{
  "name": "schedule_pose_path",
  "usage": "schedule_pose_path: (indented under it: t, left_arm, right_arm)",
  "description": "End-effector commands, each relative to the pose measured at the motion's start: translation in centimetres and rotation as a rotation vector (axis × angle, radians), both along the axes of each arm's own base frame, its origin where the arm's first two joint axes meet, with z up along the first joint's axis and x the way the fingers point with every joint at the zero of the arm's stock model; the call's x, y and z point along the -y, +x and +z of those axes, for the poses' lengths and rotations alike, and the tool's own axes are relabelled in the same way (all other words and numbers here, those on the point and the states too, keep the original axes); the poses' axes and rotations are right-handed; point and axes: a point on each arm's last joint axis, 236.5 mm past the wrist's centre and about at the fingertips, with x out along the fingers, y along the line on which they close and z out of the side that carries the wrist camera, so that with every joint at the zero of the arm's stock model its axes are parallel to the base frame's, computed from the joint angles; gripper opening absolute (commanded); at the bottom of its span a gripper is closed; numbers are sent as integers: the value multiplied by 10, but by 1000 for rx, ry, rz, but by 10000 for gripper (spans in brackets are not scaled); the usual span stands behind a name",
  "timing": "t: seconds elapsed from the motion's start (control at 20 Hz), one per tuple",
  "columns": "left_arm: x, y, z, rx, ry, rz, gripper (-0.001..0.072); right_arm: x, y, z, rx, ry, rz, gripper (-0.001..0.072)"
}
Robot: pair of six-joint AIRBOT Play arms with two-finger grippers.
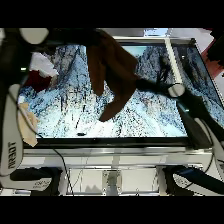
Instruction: Fold the shirts.
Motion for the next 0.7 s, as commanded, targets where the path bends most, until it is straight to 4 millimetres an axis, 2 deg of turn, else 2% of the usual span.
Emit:
schedule_pose_path:
  t: [0.0, 0.05, 0.1, 0.15, 0.2, 0.25, 0.3, 0.35, 0.4, 0.55, 0.65]
  left_arm:
    - [-11, -65, 84, 140, -143, -63, 12]
    - [-11, -88, 101, 167, -166, -103, 12]
    - [-14, -107, 109, 179, -165, -133, 12]
    - [-20, -119, 111, 181, -145, -140, 12]
    - [-29, -127, 103, 156, -95, -127, 12]
    - [-42, -128, 85, 105, -21, -92, 12]
    - [-55, -128, 56, 11, 60, -52, 12]
    - [-67, -127, 23, -96, 132, -15, 12]
    - [-78, -127, -13, -208, 214, 15, 12]
    - [-96, -126, -129, -507, 409, 54, 13]
    - [-100, -127, -208, -650, 494, 51, 12]
  right_arm:
    - [47, -31, 154, 344, -119, -54, 26]
    - [53, -47, 206, 461, -134, -69, 26]
    - [55, -65, 252, 556, -127, -77, 25]
    - [56, -80, 284, 620, -119, -79, 25]
    - [56, -88, 302, 654, -115, -75, 25]
    - [54, -91, 308, 655, -116, -65, 26]
    - [50, -90, 298, 620, -114, -43, 26]
    - [42, -84, 277, 545, -124, -4, 26]
    - [31, -78, 247, 437, -127, 54, 25]
    - [-5, -63, 123, 37, -101, 236, 26]
    - [-13, -58, 36, -209, -99, 291, 27]
